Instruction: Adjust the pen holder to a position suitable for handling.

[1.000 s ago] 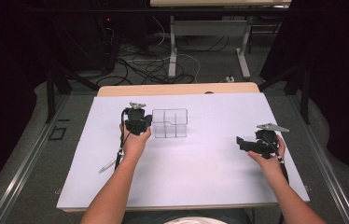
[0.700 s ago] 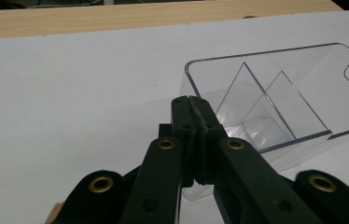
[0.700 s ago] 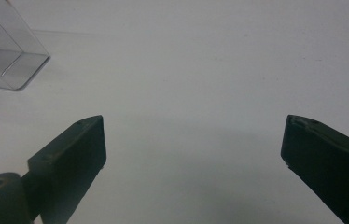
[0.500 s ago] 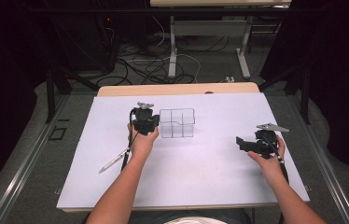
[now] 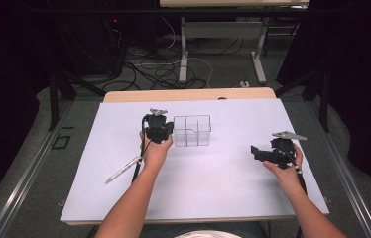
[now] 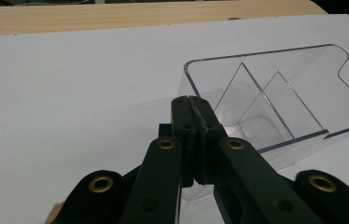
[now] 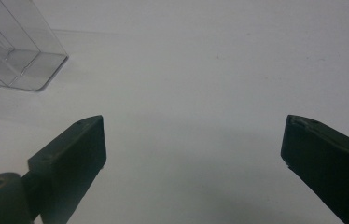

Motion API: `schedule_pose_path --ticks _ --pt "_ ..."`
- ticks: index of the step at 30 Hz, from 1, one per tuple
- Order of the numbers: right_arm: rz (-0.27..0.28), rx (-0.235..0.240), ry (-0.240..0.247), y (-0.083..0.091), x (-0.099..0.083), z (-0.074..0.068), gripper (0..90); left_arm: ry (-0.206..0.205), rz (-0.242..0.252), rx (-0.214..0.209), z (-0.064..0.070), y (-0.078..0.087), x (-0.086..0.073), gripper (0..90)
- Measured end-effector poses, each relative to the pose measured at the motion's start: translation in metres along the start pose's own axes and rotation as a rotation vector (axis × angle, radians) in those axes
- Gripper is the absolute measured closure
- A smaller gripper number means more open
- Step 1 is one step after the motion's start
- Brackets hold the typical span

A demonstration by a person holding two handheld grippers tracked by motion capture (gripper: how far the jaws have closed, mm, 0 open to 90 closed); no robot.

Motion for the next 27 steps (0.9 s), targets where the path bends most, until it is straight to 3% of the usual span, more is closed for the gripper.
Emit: schedule_pose_path --ticks 9,17,27 --pt "0.001 -0.001 -0.012 0.001 0.000 0.000 6.5 -0.014 -0.005 -0.011 -0.002 0.001 0.001 89.1" --pt "0.002 0.000 -0.005 0.001 0.000 0.000 6.6 -0.018 0.006 -0.038 -0.011 0.012 0.002 84.2" --pt "-0.001 -0.003 -0.007 0.001 -0.001 0.000 6.6 0.017 0.028 -0.066 -0.021 0.024 0.002 75.6"
Point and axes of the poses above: each handheld gripper's, and its own axes: y roughly backward along the jaws, x roughly out of its top, z roughly to its right, the point moved 3 cm from there along -y, roughly forward along the jaws, and after that the axes turned 14 degrees about x, right-handed, at the moved point
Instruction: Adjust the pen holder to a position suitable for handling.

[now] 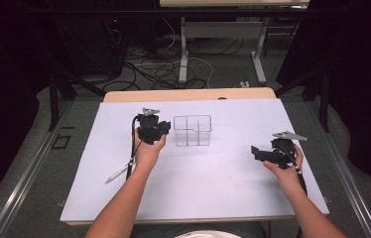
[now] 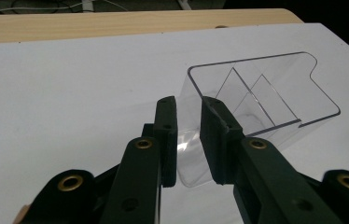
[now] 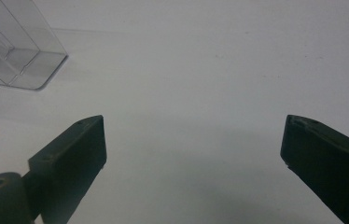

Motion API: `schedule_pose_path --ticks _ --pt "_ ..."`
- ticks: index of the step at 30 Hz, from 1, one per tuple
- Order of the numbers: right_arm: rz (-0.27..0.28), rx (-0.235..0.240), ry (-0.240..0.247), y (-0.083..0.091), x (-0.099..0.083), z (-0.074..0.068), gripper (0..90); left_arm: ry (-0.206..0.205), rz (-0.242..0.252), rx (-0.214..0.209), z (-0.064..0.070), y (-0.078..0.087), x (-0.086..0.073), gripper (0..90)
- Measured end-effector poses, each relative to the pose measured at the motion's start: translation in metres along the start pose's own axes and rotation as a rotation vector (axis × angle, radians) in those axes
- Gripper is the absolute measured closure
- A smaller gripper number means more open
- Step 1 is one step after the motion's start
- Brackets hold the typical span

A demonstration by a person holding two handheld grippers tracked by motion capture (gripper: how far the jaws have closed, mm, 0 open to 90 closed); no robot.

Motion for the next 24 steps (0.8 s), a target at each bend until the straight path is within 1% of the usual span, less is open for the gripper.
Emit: schedule_pose_path --ticks 2,5,6,7,8,10,13,15,17,18,19,21,22,23,24 --pt "0.000 -0.001 -0.001 0.000 0.000 0.000 6.6 0.006 0.001 -0.001 -0.002 0.002 0.000 73.8" --pt "0.000 0.000 -0.001 0.000 0.000 0.000 6.6 0.001 -0.001 -0.006 -0.006 0.006 -0.001 72.6" --pt "0.000 0.000 -0.001 0.000 0.000 0.000 6.6 0.010 0.003 -0.008 -0.006 0.007 -0.002 72.1" --pt "-0.001 0.000 -0.002 0.000 0.000 0.000 6.7 0.003 -0.004 -0.012 -0.008 0.009 -0.002 70.5" --pt "-0.001 0.000 -0.002 0.000 0.000 0.000 6.7 0.006 0.001 -0.012 -0.009 0.010 -0.003 69.8" --pt "-0.001 0.002 -0.001 0.000 0.000 0.000 6.7 0.002 -0.005 -0.019 -0.012 0.013 -0.003 69.1" --pt "-0.002 0.000 -0.002 0.000 -0.001 0.000 6.7 0.008 0.003 -0.022 -0.015 0.016 -0.004 67.3" --pt "-0.002 0.000 -0.003 0.000 -0.001 0.000 6.7 0.003 -0.005 -0.031 -0.018 0.019 -0.005 65.1" --pt "-0.003 0.001 -0.004 0.000 -0.001 0.000 6.7 0.009 -0.003 -0.038 -0.021 0.021 -0.005 63.0" --pt "-0.004 0.001 -0.005 0.000 -0.001 0.000 6.7 0.004 -0.002 -0.038 -0.023 0.022 -0.006 60.8" --pt "-0.004 0.001 -0.005 0.000 -0.001 0.000 6.7 0.006 -0.001 -0.041 -0.024 0.024 -0.006 60.8" --pt "-0.005 0.000 -0.004 -0.001 -0.001 0.000 6.7 0.005 0.001 -0.045 -0.027 0.026 -0.008 57.8" --pt "-0.007 0.001 -0.002 -0.001 -0.001 0.000 6.8 0.016 -0.002 -0.055 -0.027 0.027 -0.009 55.3" --pt "-0.007 0.001 -0.002 -0.001 -0.001 0.000 6.8 0.011 -0.004 -0.055 -0.029 0.028 -0.009 55.3" --pt "-0.007 -0.001 -0.004 -0.001 -0.001 0.000 6.7 0.009 -0.007 -0.056 -0.030 0.029 -0.010 53.2"
Point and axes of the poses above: each handheld gripper's, and its own axes: y roughly backward along the jaws, x roughly out of its top, z roughly to its right, the point moved 3 cm from there along -y, roughly forward along the jaws, and after that the axes turned 14 degrees about x, right-handed, at the moved point
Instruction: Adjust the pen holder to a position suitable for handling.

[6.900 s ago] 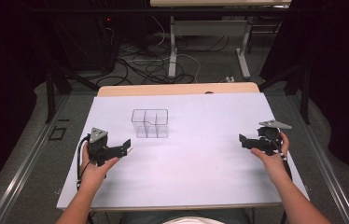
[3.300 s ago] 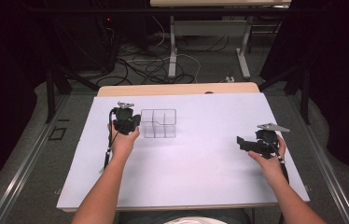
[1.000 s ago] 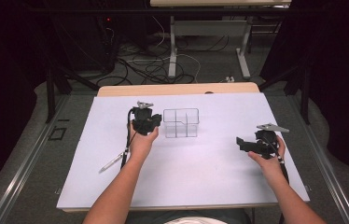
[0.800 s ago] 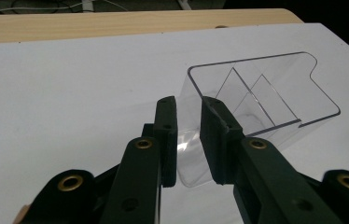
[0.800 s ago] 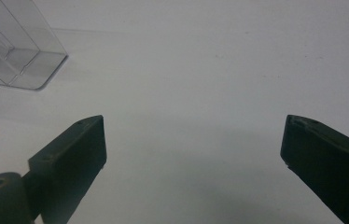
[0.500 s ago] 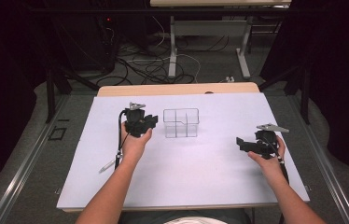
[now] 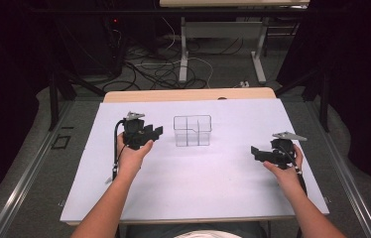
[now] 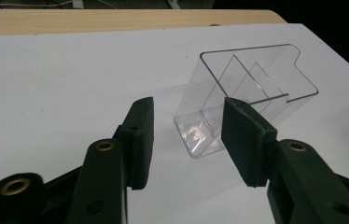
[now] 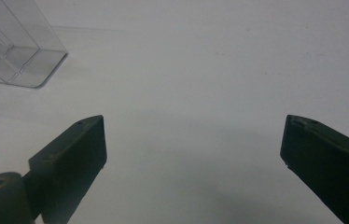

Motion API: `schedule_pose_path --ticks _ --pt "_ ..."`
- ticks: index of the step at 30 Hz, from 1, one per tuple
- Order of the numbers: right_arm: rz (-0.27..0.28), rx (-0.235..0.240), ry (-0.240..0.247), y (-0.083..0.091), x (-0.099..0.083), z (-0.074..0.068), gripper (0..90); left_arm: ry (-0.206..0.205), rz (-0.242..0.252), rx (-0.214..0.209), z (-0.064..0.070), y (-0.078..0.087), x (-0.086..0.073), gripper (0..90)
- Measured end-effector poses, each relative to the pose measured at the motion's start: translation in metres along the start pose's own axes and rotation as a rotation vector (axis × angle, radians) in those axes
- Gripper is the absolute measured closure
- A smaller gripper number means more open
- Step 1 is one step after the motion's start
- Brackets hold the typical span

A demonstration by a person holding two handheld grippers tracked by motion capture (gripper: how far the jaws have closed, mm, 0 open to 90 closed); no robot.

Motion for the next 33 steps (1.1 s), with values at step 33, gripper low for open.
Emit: schedule_pose_path --ticks 33 --pt "-0.010 0.010 0.009 -0.001 -0.001 0.001 7.6 -0.095 0.024 0.052 -0.054 0.039 -0.015 30.1"
Point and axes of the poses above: each handheld gripper's, and its own axes: y roughly backward along the jaws, x roughly out of its top, z roughly to its right, the point moved 3 cm from there along -y, roughly forward along the jaws, and after that the axes turned 14 degrees about x, right-handed, at the moved point
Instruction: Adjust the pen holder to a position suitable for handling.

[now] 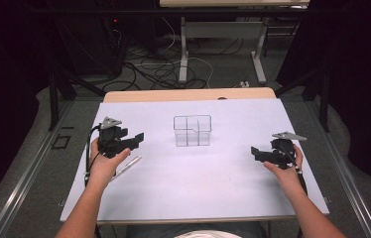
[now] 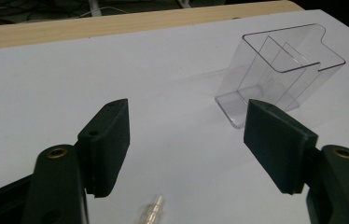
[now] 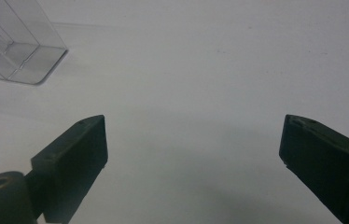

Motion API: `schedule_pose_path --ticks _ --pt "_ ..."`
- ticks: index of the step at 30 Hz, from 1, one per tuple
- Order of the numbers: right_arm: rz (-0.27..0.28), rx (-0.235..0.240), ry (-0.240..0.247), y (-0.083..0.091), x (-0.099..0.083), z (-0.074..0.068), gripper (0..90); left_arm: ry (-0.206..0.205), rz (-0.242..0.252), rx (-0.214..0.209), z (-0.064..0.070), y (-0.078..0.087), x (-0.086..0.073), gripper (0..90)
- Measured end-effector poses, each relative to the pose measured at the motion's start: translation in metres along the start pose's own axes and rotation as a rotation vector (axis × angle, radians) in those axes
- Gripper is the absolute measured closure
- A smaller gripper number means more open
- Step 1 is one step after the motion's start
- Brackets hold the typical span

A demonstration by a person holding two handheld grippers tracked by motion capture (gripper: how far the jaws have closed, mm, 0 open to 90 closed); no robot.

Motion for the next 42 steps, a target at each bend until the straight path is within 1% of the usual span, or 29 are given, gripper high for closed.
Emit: schedule_pose_path --ticks 1,2,4,7,8,9,12,13,14,17,18,19,20,21,24,25,27,29,30,32,33,34,35,36,37,39,40,41,42 --pt "0.000 0.000 0.000 0.000 0.000 0.000 7.6 -0.005 0.009 0.009 -0.001 0.000 0.000 30.1" --pt "0.000 0.000 0.000 0.000 0.000 0.000 7.6 -0.014 0.002 0.009 -0.003 0.001 0.000 27.7" --pt "0.001 0.003 -0.001 0.000 0.000 0.000 7.6 -0.002 0.001 -0.003 -0.006 0.001 -0.001 23.2" --pt "-0.002 0.001 0.000 0.000 0.000 0.000 7.7 0.023 0.008 -0.010 -0.011 0.002 -0.003 19.4" --pt "-0.001 0.001 -0.002 0.000 0.000 0.000 7.7 0.026 -0.003 -0.011 -0.013 0.002 -0.003 17.7" --pt "-0.002 0.005 -0.002 0.000 0.000 0.000 7.7 0.035 0.000 -0.006 -0.015 0.001 -0.003 15.8" --pt "-0.004 0.006 -0.001 0.000 0.000 -0.001 7.7 0.055 -0.005 0.003 -0.021 -0.001 -0.006 14.1" --pt "-0.004 0.006 0.000 0.000 0.000 -0.001 7.7 0.057 -0.012 -0.002 -0.024 -0.002 -0.007 12.5" --pt "-0.003 0.007 0.003 0.000 0.000 -0.001 7.7 0.060 -0.006 0.005 -0.026 -0.003 -0.008 11.3" --pt "-0.003 0.006 0.005 0.000 0.000 0.000 7.7 0.056 -0.010 0.026 -0.032 -0.004 -0.011 8.4" --pt "-0.003 0.006 0.001 0.000 0.000 -0.001 7.8 0.053 -0.019 0.025 -0.035 -0.004 -0.012 5.9" --pt "-0.004 0.006 0.002 0.000 0.000 0.000 7.8 0.053 -0.013 0.029 -0.037 -0.004 -0.012 3.3" --pt "-0.004 0.006 0.003 0.000 0.000 -0.001 7.7 0.051 -0.020 0.028 -0.039 -0.004 -0.013 1.0" --pt "-0.003 0.006 0.005 0.000 0.000 0.000 7.7 0.046 -0.013 0.037 -0.040 -0.004 -0.013 0.3" --pt "-0.003 0.007 0.003 -0.001 0.000 -0.001 7.8 0.028 -0.019 0.055 -0.044 -0.005 -0.015 0.3" --pt "-0.004 0.007 -0.001 -0.001 0.000 -0.001 7.7 0.010 -0.034 0.056 -0.046 -0.004 -0.016 0.3" --pt "-0.005 0.008 0.001 -0.001 0.000 -0.001 7.8 -0.011 -0.032 0.082 -0.047 -0.004 -0.016 0.3" --pt "-0.006 0.009 0.001 -0.001 0.000 -0.001 7.8 -0.034 -0.041 0.092 -0.048 -0.004 -0.017 0.5" --pt "-0.007 0.007 0.002 -0.001 0.000 -0.001 7.7 -0.056 -0.046 0.092 -0.049 -0.004 -0.017 0.7" --pt "-0.009 0.006 0.004 -0.002 0.000 0.000 7.7 -0.072 -0.050 0.098 -0.049 -0.004 -0.018 1.0" --pt "-0.010 0.006 0.004 -0.002 0.000 0.000 7.7 -0.077 -0.043 0.102 -0.049 -0.005 -0.019 1.2" --pt "-0.010 0.005 0.004 -0.002 0.000 0.000 7.7 -0.091 -0.053 0.101 -0.050 -0.004 -0.019 1.2" --pt "-0.010 0.006 0.002 -0.002 0.000 0.000 7.7 -0.097 -0.050 0.104 -0.049 -0.005 -0.020 1.2" --pt "-0.010 0.006 0.001 -0.002 0.000 0.000 7.7 -0.122 -0.059 0.115 -0.050 -0.005 -0.020 1.2" --pt "-0.010 0.006 0.001 -0.002 0.000 0.000 7.7 -0.133 -0.066 0.114 -0.050 -0.005 -0.021 1.3" --pt "-0.011 0.006 0.003 -0.002 0.000 0.000 7.7 -0.135 -0.065 0.110 -0.050 -0.007 -0.023 2.0" --pt "-0.010 0.007 0.002 -0.002 0.000 -0.001 7.7 -0.139 -0.072 0.114 -0.051 -0.007 -0.025 2.0" --pt "-0.011 0.007 0.003 -0.003 0.000 0.000 7.8 -0.139 -0.080 0.109 -0.051 -0.008 -0.026 2.1" --pt "-0.011 0.008 0.002 -0.003 0.000 0.000 7.8 -0.155 -0.094 0.109 -0.052 -0.009 -0.027 2.4"
Point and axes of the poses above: each handheld gripper's, and its own axes: y roughly backward along the jaws, x roughly out of its top, z roughly to its right, the point moved 3 cm from there along -y, roughly forward along the jaws, and after that the axes turned 14 degrees about x, right-handed, at the moved point
